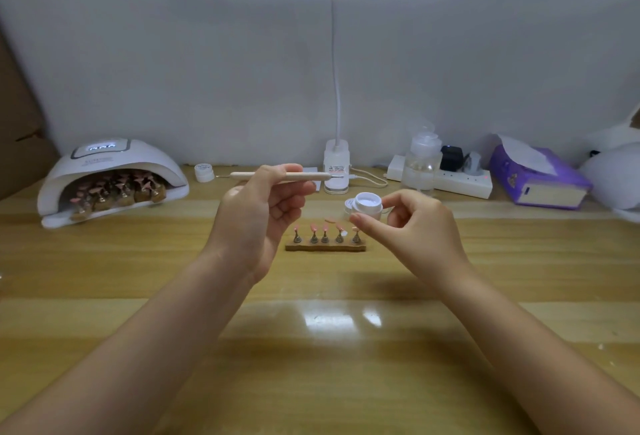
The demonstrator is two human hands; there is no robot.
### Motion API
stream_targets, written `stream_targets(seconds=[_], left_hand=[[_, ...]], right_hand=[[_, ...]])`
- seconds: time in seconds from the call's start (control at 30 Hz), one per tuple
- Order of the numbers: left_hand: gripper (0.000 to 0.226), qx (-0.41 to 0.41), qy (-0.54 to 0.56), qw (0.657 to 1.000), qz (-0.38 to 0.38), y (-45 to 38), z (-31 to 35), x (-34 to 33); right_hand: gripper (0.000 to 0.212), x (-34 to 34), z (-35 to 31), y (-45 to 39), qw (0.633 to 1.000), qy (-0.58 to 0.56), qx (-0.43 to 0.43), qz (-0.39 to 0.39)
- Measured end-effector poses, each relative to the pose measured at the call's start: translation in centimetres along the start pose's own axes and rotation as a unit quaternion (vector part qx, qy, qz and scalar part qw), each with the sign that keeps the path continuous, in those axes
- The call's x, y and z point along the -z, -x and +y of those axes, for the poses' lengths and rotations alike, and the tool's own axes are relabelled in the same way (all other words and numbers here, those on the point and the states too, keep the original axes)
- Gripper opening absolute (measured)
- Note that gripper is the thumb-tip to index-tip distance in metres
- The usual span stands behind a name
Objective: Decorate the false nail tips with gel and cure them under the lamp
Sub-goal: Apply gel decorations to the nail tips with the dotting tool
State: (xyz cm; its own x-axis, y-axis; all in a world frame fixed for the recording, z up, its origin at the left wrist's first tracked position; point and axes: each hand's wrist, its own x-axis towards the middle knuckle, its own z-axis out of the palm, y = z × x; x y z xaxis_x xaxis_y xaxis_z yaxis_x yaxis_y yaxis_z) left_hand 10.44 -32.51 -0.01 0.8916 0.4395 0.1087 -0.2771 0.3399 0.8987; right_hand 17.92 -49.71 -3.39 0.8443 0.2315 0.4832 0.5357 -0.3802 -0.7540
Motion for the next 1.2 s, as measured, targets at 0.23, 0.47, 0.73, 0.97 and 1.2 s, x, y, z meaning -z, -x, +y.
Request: stream_targets(seconds=[0.23,0.47,0.73,0.97,1.2], left_hand=[[0.028,-0.025,-0.032,0.998,-0.047,0.2,-0.5,0.1],[0.026,-0.103,-0.098,0.99,-0.011,-0.1,-1.2,0.7],[0.027,-0.113,-0.146,0.981,0.05,-0.5,-3.9,2.0],[0.025,-0.092,-0.134,0.984,0.072,-1.0,-4.9,3.0],[0.023,-0.11,-0.133,0.982,0.076,-1.1,-5.5,3.2]], right_hand=[[0.029,-0.6,0.5,-0.1,0.999,0.036,0.03,-0.002],[0.035,0.3,4.0,-1.3,0.986,0.157,-0.044,0.035],[0.042,-0.5,5.9,-1.4,0.945,0.295,-0.137,-0.009],[0.048,-0.3,6.1,-1.5,0.93,0.325,-0.163,-0.054],[0.031,-1.1,4.2,-0.5,0.962,0.261,0.015,0.084]])
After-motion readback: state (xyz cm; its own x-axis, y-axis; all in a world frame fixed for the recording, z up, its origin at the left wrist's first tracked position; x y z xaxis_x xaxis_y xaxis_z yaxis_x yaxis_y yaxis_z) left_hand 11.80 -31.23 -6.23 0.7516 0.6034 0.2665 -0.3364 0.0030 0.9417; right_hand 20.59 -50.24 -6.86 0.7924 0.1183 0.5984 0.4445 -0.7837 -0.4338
